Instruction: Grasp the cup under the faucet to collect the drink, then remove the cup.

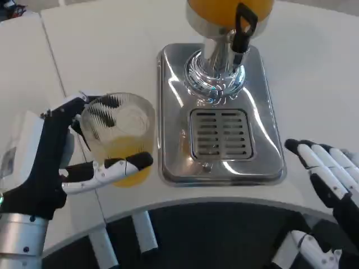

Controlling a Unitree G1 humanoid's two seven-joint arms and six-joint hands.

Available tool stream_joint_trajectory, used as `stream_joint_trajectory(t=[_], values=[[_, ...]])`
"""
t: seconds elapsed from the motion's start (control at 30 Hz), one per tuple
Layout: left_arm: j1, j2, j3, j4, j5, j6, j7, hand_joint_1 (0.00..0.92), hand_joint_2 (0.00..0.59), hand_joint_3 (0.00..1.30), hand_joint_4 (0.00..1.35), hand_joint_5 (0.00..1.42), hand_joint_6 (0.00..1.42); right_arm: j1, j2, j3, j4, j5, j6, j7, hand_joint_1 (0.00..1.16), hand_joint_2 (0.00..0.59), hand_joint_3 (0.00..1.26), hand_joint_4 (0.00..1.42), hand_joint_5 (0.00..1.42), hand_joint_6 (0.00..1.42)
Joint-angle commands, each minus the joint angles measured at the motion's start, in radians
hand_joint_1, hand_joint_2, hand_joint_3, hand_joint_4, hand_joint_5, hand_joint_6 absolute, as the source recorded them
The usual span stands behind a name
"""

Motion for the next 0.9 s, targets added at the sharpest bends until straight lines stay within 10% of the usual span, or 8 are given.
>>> stream_joint_trajectory(t=[0.03, 0.67, 0.9], values=[[0.064, -0.010, 0.007, -0.118, -0.044, -0.044, -0.055, 0.769, 0.000, 1.21, 1.06, 1.42, 1.42, 0.045, -0.010, -0.020, 0.054, -0.009, -0.119, -0.089, 0.19, 0.574, 0.00, 0.00, 0.00, 0.00], [0.270, -0.074, -0.032, -0.344, -0.037, -0.096, -0.169, 0.779, 0.000, 1.21, 1.06, 1.42, 1.42, 0.091, -0.110, -0.159, 0.141, 0.139, -0.401, -0.131, 0.14, 0.577, 0.00, 0.00, 0.00, 0.00], [0.337, -0.067, -0.030, -0.382, -0.040, -0.134, -0.205, 0.782, 0.000, 1.21, 1.06, 1.42, 1.42, 0.143, -0.082, -0.168, 0.102, 0.152, -0.482, -0.135, 0.13, 0.586, 0.00, 0.00, 0.00, 0.00]])
